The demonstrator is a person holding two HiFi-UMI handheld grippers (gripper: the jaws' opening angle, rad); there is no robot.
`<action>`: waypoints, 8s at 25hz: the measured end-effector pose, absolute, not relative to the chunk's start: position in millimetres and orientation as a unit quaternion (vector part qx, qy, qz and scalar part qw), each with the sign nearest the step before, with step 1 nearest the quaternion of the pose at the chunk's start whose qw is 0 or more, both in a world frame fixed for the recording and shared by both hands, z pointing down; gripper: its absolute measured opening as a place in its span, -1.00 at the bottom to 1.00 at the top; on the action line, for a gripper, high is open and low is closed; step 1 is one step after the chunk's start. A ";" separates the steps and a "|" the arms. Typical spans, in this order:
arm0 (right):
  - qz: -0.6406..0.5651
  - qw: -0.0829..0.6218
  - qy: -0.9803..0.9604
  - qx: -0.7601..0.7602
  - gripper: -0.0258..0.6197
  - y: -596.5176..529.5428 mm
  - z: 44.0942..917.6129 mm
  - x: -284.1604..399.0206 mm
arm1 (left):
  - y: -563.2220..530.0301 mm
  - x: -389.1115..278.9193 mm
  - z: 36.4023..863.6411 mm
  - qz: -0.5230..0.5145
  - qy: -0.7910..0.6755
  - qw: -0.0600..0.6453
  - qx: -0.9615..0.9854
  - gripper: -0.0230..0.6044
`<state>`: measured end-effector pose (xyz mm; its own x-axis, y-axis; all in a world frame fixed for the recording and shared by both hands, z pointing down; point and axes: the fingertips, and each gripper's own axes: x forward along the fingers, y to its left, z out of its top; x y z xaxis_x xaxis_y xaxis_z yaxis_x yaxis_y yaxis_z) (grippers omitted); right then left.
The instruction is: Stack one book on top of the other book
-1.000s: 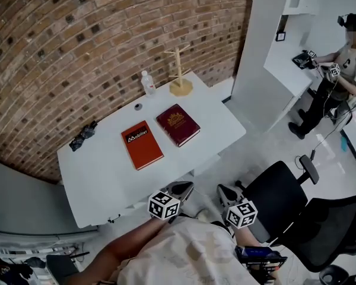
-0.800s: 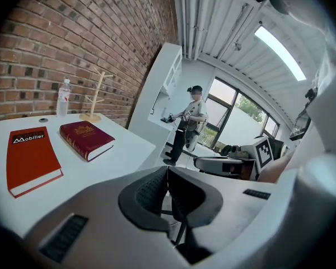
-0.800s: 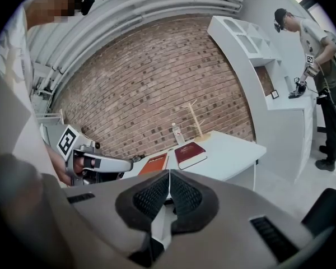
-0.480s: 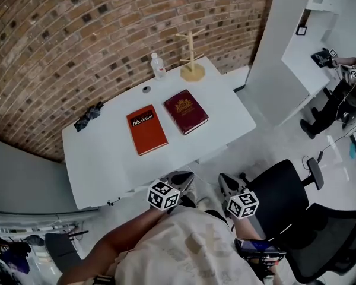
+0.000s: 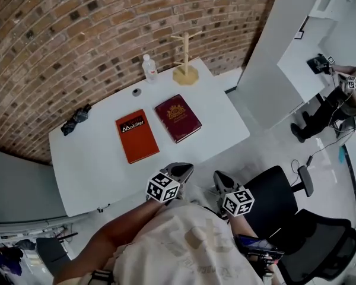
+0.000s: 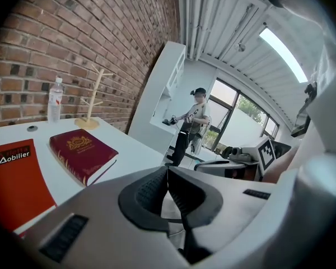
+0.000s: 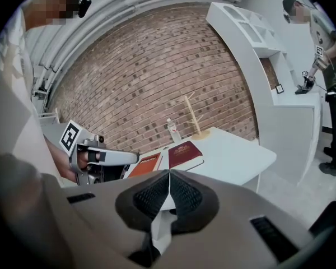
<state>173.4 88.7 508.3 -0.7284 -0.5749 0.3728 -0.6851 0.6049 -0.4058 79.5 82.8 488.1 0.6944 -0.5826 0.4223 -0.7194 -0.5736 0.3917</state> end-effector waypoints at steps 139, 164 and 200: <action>0.222 0.317 -0.911 0.144 -0.85 -184.7 623.2 18.1 | -105.2 -74.6 639.0 -0.036 -0.542 0.632 0.553 0.20; 0.225 0.299 -0.919 0.122 -0.85 -185.3 624.9 19.7 | -108.0 -69.3 636.7 -0.030 -0.539 0.647 0.538 0.20; 0.304 0.278 -0.903 0.124 -0.85 -195.2 630.0 24.5 | -142.9 -44.5 621.6 -0.049 -0.462 0.673 0.576 -0.12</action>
